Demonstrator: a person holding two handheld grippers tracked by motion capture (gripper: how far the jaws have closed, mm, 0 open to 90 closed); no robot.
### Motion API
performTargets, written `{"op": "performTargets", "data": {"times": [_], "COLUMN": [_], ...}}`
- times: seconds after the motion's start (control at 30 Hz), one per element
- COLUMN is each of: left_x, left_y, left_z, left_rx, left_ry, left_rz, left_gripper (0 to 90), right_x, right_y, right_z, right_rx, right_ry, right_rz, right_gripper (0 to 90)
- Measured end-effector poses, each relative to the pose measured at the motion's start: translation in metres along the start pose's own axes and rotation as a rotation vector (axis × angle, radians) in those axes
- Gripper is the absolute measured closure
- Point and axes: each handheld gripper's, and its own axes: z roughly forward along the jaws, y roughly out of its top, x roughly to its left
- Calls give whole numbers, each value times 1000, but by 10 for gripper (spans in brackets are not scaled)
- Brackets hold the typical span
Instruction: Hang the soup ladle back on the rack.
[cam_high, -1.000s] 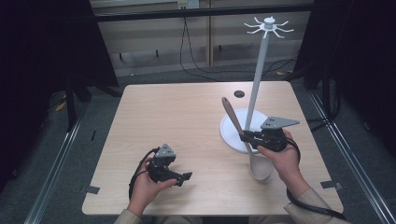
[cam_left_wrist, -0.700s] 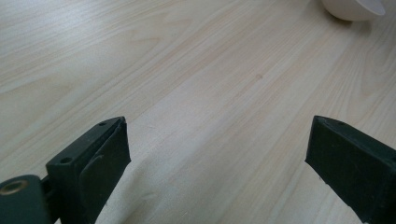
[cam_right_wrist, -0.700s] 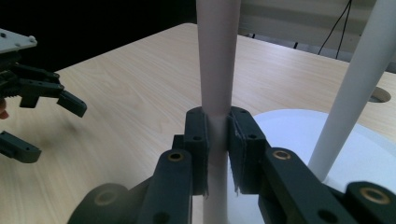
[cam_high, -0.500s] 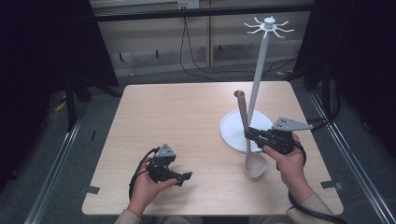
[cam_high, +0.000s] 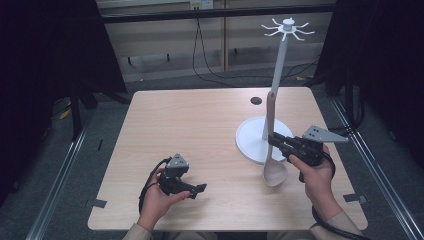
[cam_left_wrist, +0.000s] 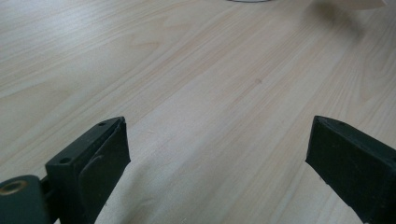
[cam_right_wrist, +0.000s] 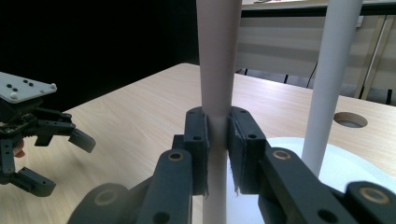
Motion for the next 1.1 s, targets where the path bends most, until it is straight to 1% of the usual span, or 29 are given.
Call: {"op": "performTargets", "data": {"times": [0.13,0.2,0.23,0.27,0.33,0.5,0.8,0.97,1.03,1.1], "left_x": [-1,-1,-1,-1,-1,0,-1,0,0,0], "left_y": [1,1,1,1,1,1,1,1,1,1], "left_z": [1,1,2,2,2,2,2,2,2,2], "left_rx": [0,0,-1,1,9,3,-1,-1,-2,0], "left_ry": [0,-2,-4,-10,-7,-7,-9,-7,-5,-8], "left_rz": [6,8,7,6,12,4,4,4,4,4], "left_gripper": [57,57,57,56,56,55,52,52,52,52], "right_x": [1,2,2,2,2,2,1,1,0,0], "right_y": [6,8,9,10,12,16,26,32,34,35], "right_z": [-3,-4,-5,-5,-6,-9,-15,-18,-20,-21], "right_rx": [2,0,1,0,-2,-6,-24,-29,-33,-35], "right_ry": [-4,-7,2,-4,-12,-17,-25,-35,-31,-40], "right_rz": [-15,-14,-10,-13,-17,-18,-21,-29,-36,-35], "right_gripper": [789,789,789,789,789,789,789,789,788,788]}}
